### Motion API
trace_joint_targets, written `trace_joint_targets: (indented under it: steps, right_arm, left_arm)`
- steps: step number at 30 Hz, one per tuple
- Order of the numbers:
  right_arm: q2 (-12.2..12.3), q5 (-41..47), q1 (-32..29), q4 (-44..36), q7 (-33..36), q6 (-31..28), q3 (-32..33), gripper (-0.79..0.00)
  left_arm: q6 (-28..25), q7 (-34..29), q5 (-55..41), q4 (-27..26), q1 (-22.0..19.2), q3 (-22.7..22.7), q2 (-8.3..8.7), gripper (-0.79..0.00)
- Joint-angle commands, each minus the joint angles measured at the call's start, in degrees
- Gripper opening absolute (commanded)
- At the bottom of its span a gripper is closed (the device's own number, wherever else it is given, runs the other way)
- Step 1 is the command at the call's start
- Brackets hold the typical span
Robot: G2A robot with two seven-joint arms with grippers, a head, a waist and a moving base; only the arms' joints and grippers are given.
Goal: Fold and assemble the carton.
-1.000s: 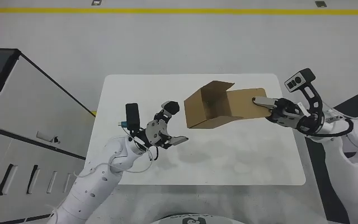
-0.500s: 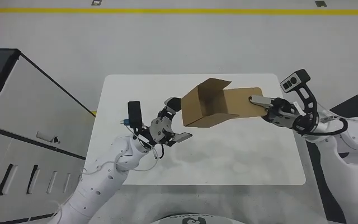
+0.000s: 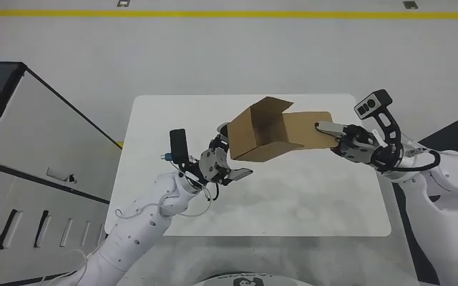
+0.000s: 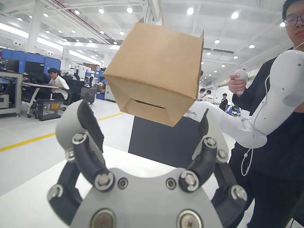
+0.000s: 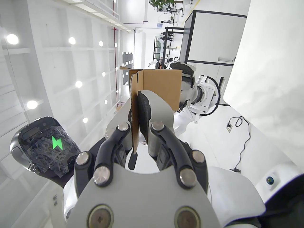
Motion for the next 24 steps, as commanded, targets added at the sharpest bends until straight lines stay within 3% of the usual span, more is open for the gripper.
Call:
trace_joint_targets:
  steps: [1, 24]
  right_arm:
    - [0.0, 0.1, 0.1, 0.0, 0.0, 0.0, -0.2, -0.785]
    - [-0.4, -1.4, 0.5, 0.3, -0.4, 1.5, -2.1, -0.785]
  left_arm:
    - [0.4, 0.2, 0.2, 0.5, -0.2, 0.2, -0.21, 0.000]
    - [-1.2, 4.7, 1.1, 2.3, -0.8, 0.1, -1.96, 0.000]
